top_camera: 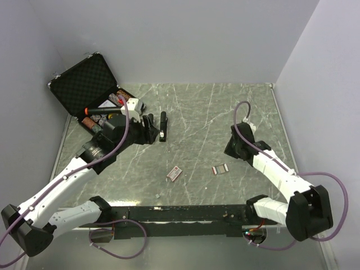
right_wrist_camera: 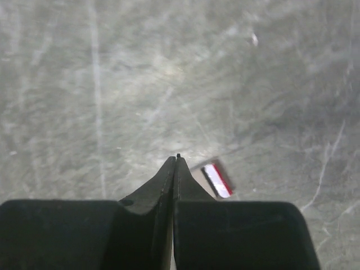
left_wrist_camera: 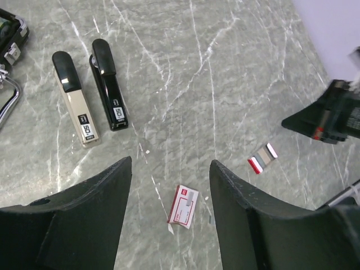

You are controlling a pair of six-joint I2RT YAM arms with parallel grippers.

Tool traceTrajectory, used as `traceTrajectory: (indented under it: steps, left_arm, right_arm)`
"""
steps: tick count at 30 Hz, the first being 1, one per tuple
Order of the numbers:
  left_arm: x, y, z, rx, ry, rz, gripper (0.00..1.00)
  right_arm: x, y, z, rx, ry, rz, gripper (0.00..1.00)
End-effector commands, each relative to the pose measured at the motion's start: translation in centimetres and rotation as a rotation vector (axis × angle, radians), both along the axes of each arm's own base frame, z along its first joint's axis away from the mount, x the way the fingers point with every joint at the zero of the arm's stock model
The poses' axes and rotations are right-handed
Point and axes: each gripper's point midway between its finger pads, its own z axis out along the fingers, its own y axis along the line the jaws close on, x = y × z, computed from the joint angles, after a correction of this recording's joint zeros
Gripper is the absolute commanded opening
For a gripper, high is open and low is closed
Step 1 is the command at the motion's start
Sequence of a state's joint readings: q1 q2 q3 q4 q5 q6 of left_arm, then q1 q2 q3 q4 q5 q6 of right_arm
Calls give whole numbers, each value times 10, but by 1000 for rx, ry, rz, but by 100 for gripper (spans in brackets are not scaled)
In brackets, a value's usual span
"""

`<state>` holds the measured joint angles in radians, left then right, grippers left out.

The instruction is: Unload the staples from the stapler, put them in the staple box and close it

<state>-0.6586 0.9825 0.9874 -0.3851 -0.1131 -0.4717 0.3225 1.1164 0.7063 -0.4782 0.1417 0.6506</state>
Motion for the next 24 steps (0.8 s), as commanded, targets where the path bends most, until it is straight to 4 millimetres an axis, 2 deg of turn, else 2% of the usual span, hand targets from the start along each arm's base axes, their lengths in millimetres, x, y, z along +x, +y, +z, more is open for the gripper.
traceTrajectory:
  steps: [1,11,24]
  left_arm:
    - [-13,-2,5,25,-19,-80,62]
    - [-20,-6,-14,31,-17,-130,63]
    - [-23,-6,-23,36,3,-142,62]
  right_arm:
    - [-11,-18,-26,-41,93,-108,0]
    - [-27,-48,-38,-122,170,-253,0]
    - [-35,-40,-64,-95,269,-234,0]
